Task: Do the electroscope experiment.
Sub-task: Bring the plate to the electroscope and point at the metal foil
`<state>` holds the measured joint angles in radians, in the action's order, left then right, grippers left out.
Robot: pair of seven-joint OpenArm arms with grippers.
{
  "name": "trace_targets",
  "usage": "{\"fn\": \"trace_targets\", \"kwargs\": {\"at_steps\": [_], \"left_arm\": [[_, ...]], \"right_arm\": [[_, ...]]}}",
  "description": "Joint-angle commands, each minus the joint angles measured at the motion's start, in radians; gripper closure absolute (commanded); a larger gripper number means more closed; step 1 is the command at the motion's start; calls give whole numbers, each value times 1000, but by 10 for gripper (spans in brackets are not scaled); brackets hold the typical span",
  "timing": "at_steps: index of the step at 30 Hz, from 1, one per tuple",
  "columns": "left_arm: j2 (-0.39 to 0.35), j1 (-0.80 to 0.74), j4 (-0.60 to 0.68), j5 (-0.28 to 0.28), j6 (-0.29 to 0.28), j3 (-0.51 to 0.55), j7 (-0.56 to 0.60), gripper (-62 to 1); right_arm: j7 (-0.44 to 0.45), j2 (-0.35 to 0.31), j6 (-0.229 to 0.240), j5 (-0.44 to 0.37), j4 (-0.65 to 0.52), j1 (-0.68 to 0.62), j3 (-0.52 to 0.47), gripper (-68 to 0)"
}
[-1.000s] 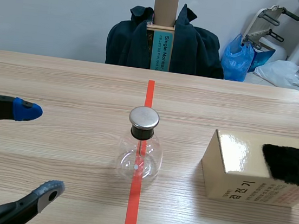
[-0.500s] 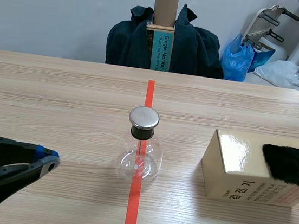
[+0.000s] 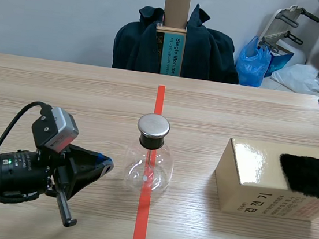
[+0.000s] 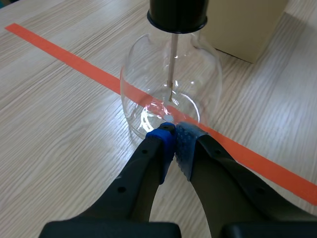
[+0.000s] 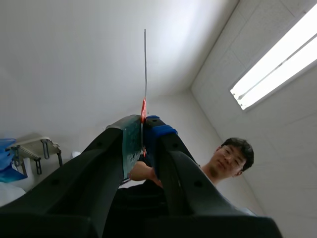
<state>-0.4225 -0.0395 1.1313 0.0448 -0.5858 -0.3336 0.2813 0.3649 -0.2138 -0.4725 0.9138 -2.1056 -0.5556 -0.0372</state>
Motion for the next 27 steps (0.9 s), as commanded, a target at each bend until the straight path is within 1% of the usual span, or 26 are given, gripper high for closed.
{"fn": "trace_targets", "kwargs": {"at_steps": [1,6,10,13,21,27], "left_arm": [[4,2,16,13,0,6,17,-17],[16,13,-25,9,1,0,58,-17],[28,12,-35,-34,11,-3,68,-17],[31,12,-37,-35,16,-3,69,-17],[31,12,-37,-35,16,-3,67,-17],[31,12,-37,-35,16,-3,66,-17]], "right_arm": [[-4,-13,-4,5,-1,27,22,-7],[-20,-13,-5,71,38,43,118,-7],[-31,-13,-5,129,100,43,190,-7],[-34,-10,-5,153,146,43,228,-7],[-34,44,-6,241,275,55,279,-7],[-36,66,-13,286,383,73,293,-7]]}}
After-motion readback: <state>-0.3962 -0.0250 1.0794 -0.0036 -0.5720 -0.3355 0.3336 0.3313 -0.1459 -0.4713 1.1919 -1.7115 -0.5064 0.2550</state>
